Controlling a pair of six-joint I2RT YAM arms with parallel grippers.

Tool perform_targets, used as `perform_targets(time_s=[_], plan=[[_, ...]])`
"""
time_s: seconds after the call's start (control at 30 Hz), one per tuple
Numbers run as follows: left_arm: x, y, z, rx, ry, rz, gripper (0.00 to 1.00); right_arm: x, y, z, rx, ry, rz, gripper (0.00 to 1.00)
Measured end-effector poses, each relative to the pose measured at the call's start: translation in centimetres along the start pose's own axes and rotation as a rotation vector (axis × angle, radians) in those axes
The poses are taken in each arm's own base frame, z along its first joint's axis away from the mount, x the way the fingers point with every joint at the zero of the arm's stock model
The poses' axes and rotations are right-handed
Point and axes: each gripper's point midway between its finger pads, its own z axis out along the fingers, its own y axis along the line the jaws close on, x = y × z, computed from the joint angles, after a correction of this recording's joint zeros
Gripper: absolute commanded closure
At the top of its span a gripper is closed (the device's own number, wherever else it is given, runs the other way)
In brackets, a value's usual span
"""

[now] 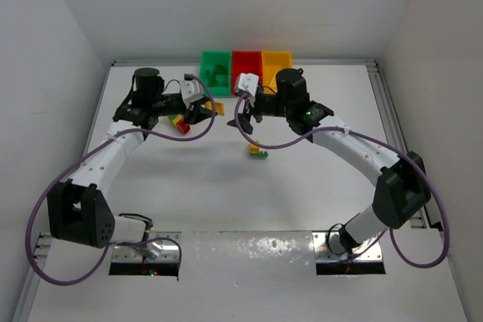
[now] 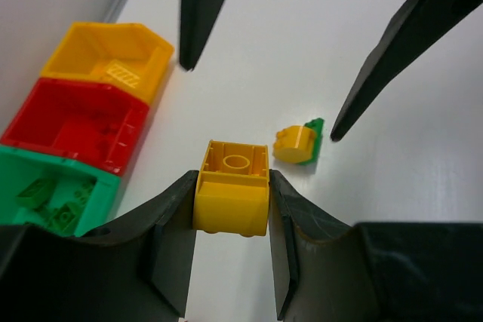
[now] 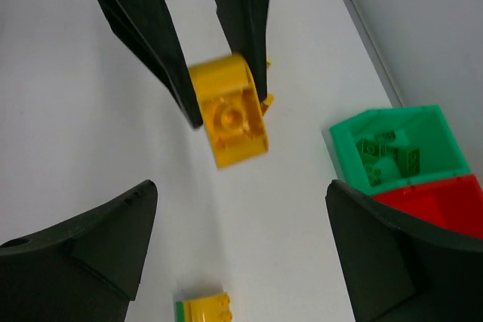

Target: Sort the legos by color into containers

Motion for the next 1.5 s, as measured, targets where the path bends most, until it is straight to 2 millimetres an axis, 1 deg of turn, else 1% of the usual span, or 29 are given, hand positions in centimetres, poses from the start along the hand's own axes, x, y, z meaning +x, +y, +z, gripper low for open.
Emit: perform_targets(time_s=[0.1,0.17,0.2,0.33,0.4,0.43,0.5,0.53,0.6,0.63,0.67,0.73,0.77,0.8,0.83,0.87,0.9,0.93,0.97,1.1,1.17,1.2,1.27,1.33,1.37,1.4,1.47,1.5], plan=[[0.0,-1.8,0.4,0.052,0.010,-0.021,1.00,-1.0,0.9,0.8,-0.036,-0.017,-0.051,0.12],[-0.1,-2.6,0.4,0.075,0.010,-0.033,1.00,-1.1,1.5,1.4,-0.063,-0.022,-0.068,0.15],[-0.3,-2.8,0.5,0.081,0.009,-0.039,1.00,-1.1,1.8,1.7,-0.077,-0.022,-0.070,0.18],[-0.5,-3.2,0.3,0.088,0.005,-0.056,1.00,-0.3,2.9,2.7,-0.131,-0.007,-0.056,0.24],[-0.6,-3.3,0.3,0.091,0.003,-0.061,1.00,0.2,3.4,2.9,-0.149,0.008,-0.044,0.30],[-0.6,-3.4,0.3,0.092,0.003,-0.062,1.00,0.5,3.6,2.9,-0.155,0.013,-0.040,0.36],[-0.6,-3.5,0.3,0.099,0.002,-0.067,1.00,0.8,3.8,3.0,-0.164,0.025,-0.034,0.45],[-0.6,-3.6,0.3,0.101,0.005,-0.071,1.00,0.9,3.9,3.0,-0.169,0.033,-0.026,0.54],[-0.6,-3.7,0.3,0.105,0.007,-0.072,1.00,0.7,3.7,3.2,-0.172,0.032,-0.026,0.64],[-0.6,-3.8,0.3,0.106,0.008,-0.070,1.00,0.6,3.7,3.2,-0.173,0.031,-0.027,0.75],[-0.7,-3.8,0.3,0.110,0.006,-0.069,1.00,0.6,3.7,3.2,-0.176,0.032,-0.025,0.82],[-0.7,-3.9,0.2,0.111,0.006,-0.067,1.00,0.5,3.9,3.2,-0.179,0.030,-0.015,0.84],[-0.7,-4.0,0.3,0.113,0.007,-0.067,1.00,0.5,3.9,3.2,-0.179,0.030,-0.010,0.93],[-0.7,-3.9,0.3,0.113,0.007,-0.067,1.00,0.5,3.9,3.2,-0.179,0.030,-0.006,0.97],[-0.7,-3.9,0.3,0.112,0.007,-0.066,0.97,0.5,3.9,3.2,-0.177,0.030,-0.002,1.00],[-0.7,-3.9,0.3,0.112,0.007,-0.066,0.77,0.5,3.9,3.2,-0.175,0.032,0.002,1.00],[-0.7,-3.9,0.3,0.108,0.009,-0.071,0.46,0.5,3.8,3.2,-0.169,0.035,0.010,1.00],[-0.7,-3.7,0.3,0.100,0.011,-0.073,0.02,0.6,3.8,3.2,-0.159,0.041,0.023,1.00],[-0.7,-3.5,0.3,0.083,0.019,-0.094,0.00,0.6,3.4,3.3,-0.137,0.046,0.030,1.00],[-0.4,-2.3,0.4,-0.011,0.054,-0.199,0.00,1.1,1.7,3.4,-0.042,0.076,0.060,1.00],[-0.1,-1.2,0.3,-0.090,0.074,-0.258,0.00,1.9,0.2,3.2,0.016,0.090,0.118,1.00],[0.2,-0.5,0.2,-0.136,0.087,-0.286,0.00,2.7,-1.0,3.0,0.051,0.100,0.159,1.00],[1.1,0.6,-0.2,-0.231,0.116,-0.353,0.00,4.7,-4.6,2.3,0.156,0.118,0.266,1.00],[2.3,1.7,-0.7,-0.335,0.149,-0.413,0.00,7.5,-9.7,1.3,0.314,0.145,0.381,1.00],[3.1,2.2,-1.0,-0.387,0.170,-0.442,0.00,9.3,-12.4,0.7,0.409,0.173,0.436,1.00],[3.7,2.4,-1.2,-0.420,0.185,-0.463,0.00,10.6,-14.8,0.2,0.491,0.196,0.472,1.00],[5.4,2.8,-1.9,-0.502,0.228,-0.516,0.00,12.8,-21.0,-0.4,0.675,0.211,0.527,1.00],[5.9,2.9,-2.1,-0.526,0.242,-0.529,0.00,13.5,-23.1,-0.4,0.732,0.210,0.543,1.00]])
